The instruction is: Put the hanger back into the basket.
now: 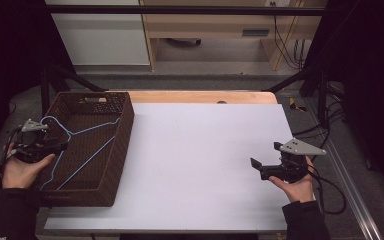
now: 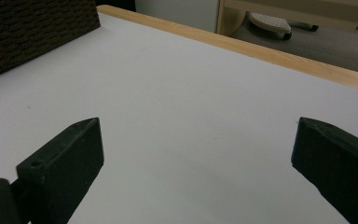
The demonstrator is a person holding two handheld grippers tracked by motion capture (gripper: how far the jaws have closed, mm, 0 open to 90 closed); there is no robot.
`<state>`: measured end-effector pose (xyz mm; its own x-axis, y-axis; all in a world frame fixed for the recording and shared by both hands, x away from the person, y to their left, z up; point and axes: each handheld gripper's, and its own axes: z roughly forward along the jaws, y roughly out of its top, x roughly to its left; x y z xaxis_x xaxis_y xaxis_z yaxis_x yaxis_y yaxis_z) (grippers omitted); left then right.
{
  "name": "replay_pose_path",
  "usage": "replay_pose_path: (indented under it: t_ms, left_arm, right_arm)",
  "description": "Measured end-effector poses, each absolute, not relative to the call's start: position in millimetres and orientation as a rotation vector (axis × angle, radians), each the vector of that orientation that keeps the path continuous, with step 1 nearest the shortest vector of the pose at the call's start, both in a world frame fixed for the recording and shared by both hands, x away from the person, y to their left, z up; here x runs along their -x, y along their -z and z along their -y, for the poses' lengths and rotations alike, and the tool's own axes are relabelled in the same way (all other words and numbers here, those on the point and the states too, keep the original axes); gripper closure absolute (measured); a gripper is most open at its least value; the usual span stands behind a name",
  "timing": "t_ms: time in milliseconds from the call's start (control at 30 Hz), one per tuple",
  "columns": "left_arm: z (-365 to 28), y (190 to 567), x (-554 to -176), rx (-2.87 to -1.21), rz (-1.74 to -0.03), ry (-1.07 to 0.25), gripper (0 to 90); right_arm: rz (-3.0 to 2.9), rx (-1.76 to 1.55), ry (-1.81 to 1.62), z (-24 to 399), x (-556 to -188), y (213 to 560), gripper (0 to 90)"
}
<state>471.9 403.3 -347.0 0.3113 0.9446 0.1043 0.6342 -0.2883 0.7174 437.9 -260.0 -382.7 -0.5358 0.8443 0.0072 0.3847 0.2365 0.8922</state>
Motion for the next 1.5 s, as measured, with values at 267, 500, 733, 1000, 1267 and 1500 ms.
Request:
replay_pose_path:
  t_ms: [267,500,733,1000,1267,1500]
  left_arm:
    - [-374.3,331.6,-438.9,-1.864,-1.212,-0.735,32.9]
    - [-342.1,329.2,-426.8,-1.768,-1.083,-0.693,21.9]
    - [-307.6,333.7,-419.4,-1.77,-0.976,-0.662,13.5]
    - [-274.0,343.2,-414.4,-1.78,-0.9,-0.631,10.0]
    - [-251.0,359.6,-414.5,-1.806,-0.853,-0.587,9.3]
    - [-240.8,373.3,-422.0,-1.827,-0.876,-0.562,9.2]
  right_arm:
    - [-2.025,-1.121,-1.265,261.0,-437.0,382.0,2.9]
    - [-2.02,-1.114,-1.275,260.9,-436.3,381.9,2.7]
    - [-2.02,-1.107,-1.286,260.8,-435.8,381.8,2.7]
    - [-2.019,-1.099,-1.302,261.2,-434.8,382.4,2.5]
    - [-2.014,-1.102,-1.326,262.7,-433.0,383.2,2.5]
    - [-2.018,-1.099,-1.334,263.0,-432.2,384.4,2.5]
